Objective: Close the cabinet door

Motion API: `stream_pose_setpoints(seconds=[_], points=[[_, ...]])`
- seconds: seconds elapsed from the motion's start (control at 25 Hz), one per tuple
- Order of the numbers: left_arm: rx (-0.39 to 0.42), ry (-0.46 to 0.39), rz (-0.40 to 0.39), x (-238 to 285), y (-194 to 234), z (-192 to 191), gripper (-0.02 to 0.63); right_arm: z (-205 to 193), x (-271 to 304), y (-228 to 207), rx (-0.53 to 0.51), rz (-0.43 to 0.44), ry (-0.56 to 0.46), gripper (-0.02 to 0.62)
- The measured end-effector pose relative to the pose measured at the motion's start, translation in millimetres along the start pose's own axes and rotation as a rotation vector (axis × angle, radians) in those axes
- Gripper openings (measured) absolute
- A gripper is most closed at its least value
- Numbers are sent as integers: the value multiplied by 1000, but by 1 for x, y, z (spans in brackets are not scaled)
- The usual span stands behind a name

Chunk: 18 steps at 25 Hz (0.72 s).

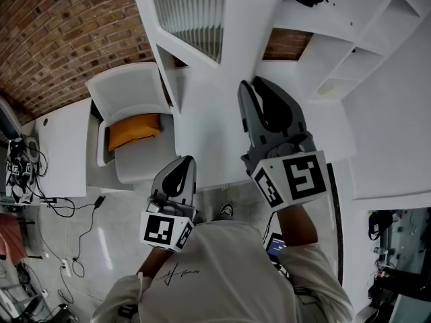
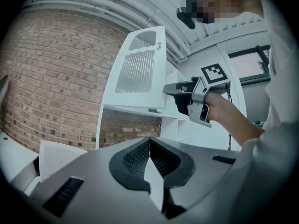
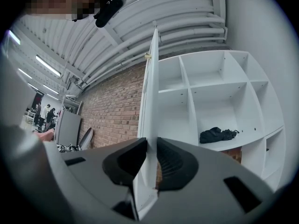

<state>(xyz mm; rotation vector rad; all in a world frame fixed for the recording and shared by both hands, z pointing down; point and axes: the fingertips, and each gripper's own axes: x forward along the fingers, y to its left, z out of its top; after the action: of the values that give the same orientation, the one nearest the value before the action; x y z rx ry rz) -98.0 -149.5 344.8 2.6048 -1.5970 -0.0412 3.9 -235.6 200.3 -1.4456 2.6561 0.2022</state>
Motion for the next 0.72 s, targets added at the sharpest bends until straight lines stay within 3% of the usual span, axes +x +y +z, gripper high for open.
stream_pose_setpoints(seconds=[0.72], points=[[7, 0, 38, 6, -5, -3, 15, -2, 6, -18, -2, 41, -10, 74]])
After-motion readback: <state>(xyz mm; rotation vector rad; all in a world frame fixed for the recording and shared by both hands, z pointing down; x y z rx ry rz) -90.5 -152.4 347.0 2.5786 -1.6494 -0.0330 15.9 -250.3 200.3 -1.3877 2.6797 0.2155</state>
